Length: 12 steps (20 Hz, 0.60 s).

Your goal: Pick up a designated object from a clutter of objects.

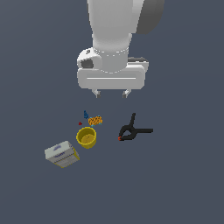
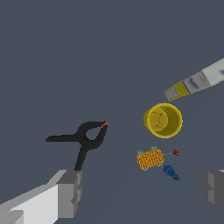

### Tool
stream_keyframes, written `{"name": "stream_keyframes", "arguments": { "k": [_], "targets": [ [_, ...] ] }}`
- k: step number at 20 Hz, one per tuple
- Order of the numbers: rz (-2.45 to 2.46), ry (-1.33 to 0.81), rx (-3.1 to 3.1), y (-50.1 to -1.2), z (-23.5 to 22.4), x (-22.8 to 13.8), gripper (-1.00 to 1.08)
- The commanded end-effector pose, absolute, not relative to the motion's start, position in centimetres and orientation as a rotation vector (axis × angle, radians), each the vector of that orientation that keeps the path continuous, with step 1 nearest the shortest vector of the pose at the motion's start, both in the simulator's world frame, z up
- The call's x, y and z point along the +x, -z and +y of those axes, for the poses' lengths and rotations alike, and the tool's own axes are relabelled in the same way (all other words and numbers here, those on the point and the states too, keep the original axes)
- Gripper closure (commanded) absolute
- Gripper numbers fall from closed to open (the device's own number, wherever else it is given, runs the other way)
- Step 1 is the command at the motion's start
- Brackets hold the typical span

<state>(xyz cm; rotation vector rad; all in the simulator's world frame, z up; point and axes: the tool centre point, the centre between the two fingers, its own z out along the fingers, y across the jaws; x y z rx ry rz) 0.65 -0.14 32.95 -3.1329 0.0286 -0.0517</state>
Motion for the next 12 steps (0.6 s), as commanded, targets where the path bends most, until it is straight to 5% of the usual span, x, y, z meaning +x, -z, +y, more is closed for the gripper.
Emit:
{"name": "stream_keyframes", "arguments": {
  "k": [1,12],
  "targets": [
    [0.029,0.052,-3.133,-32.95,-0.14,0.65,-0.20],
    [0.050,0.067,-3.123,-33.32,0.09,0.83,-0.20]
  ]
}}
